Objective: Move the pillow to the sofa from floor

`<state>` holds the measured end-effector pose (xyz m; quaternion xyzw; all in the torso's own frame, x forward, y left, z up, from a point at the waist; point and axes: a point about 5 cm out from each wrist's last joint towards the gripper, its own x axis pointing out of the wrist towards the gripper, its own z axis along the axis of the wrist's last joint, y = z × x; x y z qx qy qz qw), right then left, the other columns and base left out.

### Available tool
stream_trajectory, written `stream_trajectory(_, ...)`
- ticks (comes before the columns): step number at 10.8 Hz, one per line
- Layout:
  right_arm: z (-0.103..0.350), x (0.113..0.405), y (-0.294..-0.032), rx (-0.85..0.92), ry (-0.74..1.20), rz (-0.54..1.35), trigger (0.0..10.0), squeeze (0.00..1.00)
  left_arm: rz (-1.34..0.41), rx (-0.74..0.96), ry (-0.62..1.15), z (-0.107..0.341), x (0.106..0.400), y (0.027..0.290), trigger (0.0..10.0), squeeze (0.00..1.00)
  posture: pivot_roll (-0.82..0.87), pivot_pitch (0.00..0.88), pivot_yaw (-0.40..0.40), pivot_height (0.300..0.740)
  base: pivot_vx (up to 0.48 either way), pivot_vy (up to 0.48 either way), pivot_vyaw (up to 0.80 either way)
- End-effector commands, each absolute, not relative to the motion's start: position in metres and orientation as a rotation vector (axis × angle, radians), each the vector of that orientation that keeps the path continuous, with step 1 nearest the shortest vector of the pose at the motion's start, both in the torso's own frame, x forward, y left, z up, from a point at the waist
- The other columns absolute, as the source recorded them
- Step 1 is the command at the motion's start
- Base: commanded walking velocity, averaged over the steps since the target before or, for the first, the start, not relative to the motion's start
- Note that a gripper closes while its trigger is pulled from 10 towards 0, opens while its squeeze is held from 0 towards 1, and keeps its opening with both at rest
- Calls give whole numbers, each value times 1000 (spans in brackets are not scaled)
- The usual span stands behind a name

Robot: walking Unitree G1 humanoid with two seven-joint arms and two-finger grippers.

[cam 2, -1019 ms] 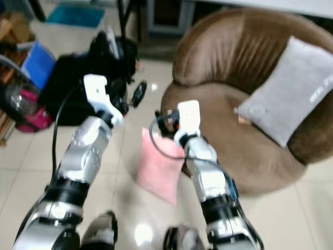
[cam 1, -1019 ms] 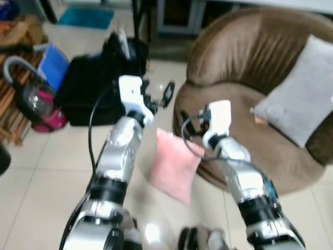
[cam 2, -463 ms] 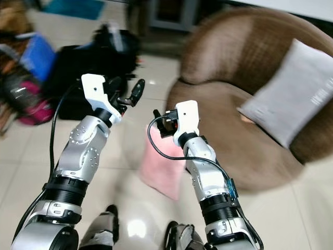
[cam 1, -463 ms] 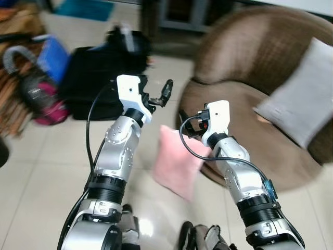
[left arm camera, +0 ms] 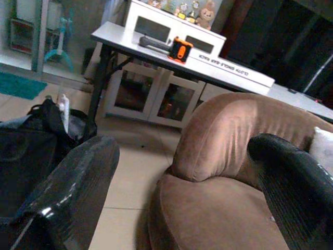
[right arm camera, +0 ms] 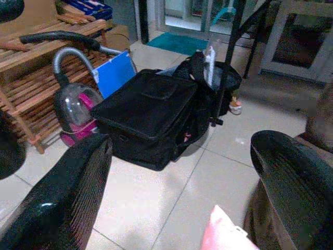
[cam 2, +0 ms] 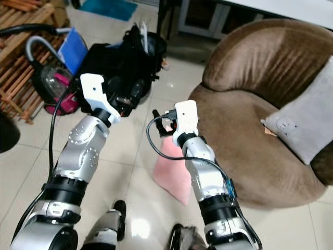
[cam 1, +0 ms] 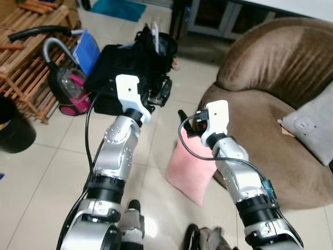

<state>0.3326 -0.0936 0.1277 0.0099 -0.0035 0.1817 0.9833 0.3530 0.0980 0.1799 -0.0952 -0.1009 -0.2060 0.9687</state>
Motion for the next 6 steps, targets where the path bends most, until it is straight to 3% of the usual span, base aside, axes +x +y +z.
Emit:
stream_trajectory(1,125,333,-99,21,15,341,10000,0,-440,-180,-199,180,352,91,10000,0,128,235,-98,740,0,0,0)
stream_trajectory(6,126,333,-101,59,14,331,10000,0,-513,-221,-150,174,349,84,10000,0,125,230,-105,740,0,0,-771)
